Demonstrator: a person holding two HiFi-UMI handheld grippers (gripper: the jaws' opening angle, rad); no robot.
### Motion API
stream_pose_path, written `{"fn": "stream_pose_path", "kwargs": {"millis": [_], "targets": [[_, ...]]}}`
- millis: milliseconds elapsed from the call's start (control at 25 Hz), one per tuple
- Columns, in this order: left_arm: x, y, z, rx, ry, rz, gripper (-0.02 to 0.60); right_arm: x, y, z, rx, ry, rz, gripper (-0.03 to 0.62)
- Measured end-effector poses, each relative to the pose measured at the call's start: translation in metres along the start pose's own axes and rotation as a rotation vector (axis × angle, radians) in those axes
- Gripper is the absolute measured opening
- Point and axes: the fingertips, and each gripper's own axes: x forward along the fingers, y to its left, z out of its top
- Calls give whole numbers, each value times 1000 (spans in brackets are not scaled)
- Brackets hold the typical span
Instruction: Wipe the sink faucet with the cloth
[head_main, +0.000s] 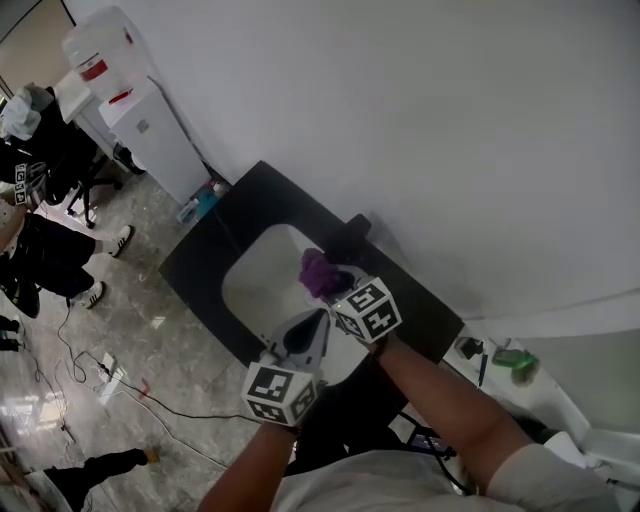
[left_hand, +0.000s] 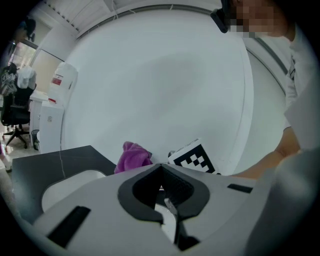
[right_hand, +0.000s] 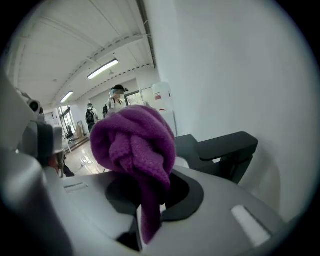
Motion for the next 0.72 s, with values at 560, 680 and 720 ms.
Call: {"fn": "stream_pose_path", "kwargs": {"millis": [560, 680, 720], "targets": [[-4, -2, -5, -13, 6, 8, 6, 24, -3, -25, 32, 52, 3, 46], [-7, -1, -1, -3, 0, 19, 6, 18, 24, -37, 80, 54, 95, 46], [-9, -2, 1, -1, -2, 22, 6, 11, 29, -37, 92, 46, 110, 47]]}}
